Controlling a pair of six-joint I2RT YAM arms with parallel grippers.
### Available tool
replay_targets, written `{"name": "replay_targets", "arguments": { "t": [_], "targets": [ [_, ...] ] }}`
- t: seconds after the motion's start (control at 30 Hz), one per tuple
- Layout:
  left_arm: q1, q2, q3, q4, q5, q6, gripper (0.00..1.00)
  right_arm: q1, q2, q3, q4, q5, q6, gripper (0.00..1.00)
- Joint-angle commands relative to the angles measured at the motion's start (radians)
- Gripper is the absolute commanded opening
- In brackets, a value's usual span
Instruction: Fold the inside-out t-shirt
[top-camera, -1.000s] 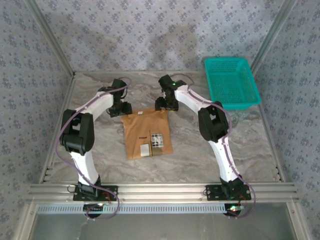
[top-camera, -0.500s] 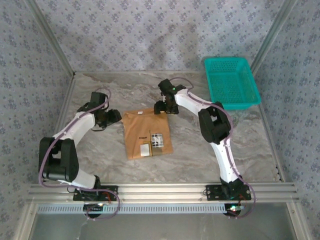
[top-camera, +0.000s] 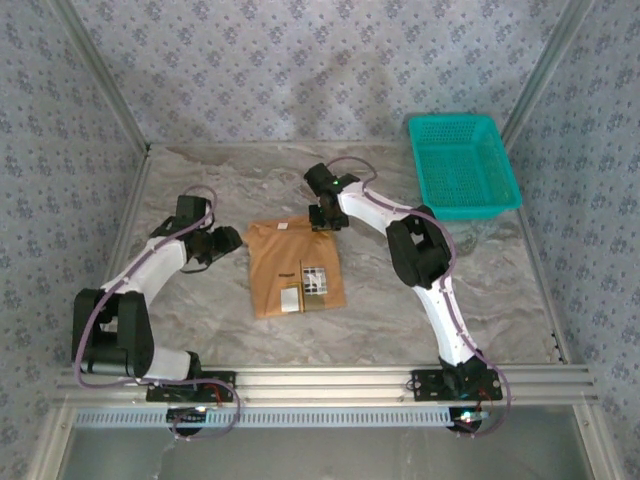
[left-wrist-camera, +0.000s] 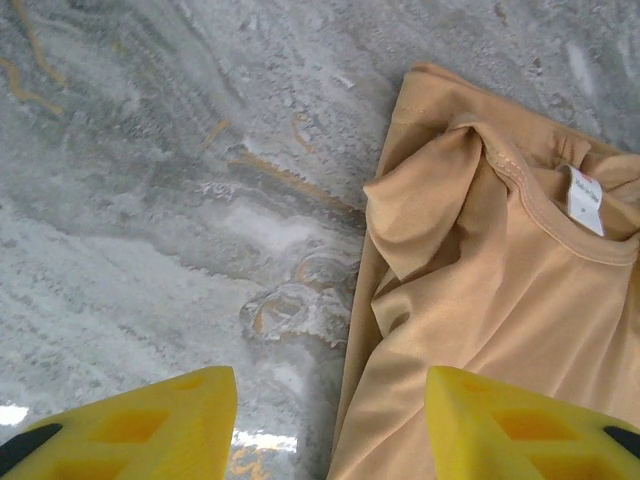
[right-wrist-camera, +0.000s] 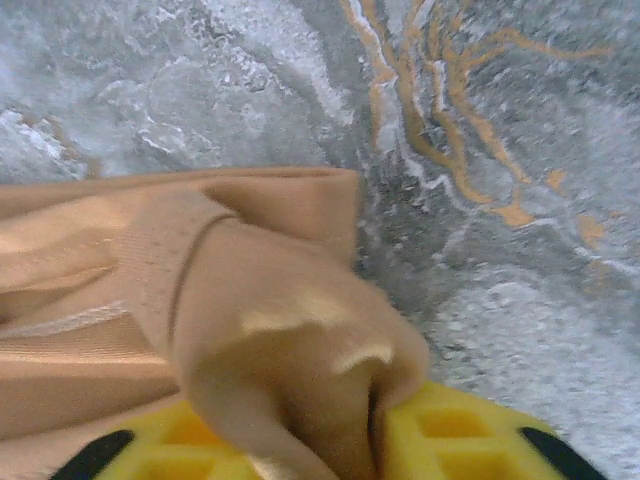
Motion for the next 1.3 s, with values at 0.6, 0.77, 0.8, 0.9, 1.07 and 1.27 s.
{"name": "replay_targets", "arguments": {
  "t": [0.6, 0.77, 0.8, 0.9, 1.07, 1.27],
  "targets": [
    [-0.103, 0.324, 0.106, 0.357, 0.184, -0.008, 0.61, -0.059, -0.156, -0.276, 0.108, -0.141, -0.089, 0.1],
    [-0.109, 0.398, 0.156, 0.361, 0.162, 0.038, 0.64, -0.062, -0.153, -0.257, 0.093, -0.15, -0.1, 0.1],
    [-0.11, 0.417, 0.164, 0.362, 0.169, 0.039, 0.64, -0.064, -0.152, -0.254, 0.092, -0.154, -0.1, 0.1],
    [-0.124, 0.455, 0.165, 0.396, 0.192, 0.022, 0.62, -0.071, -0.149, -0.25, 0.096, -0.163, -0.098, 0.1],
    [-0.163, 0.494, 0.152, 0.455, 0.209, -0.024, 0.52, -0.082, -0.141, -0.244, 0.103, -0.178, -0.09, 0.1],
    [-0.226, 0.529, 0.186, 0.439, 0.174, -0.029, 0.34, -0.087, -0.137, -0.248, 0.112, -0.191, -0.088, 0.1]
  ]
}}
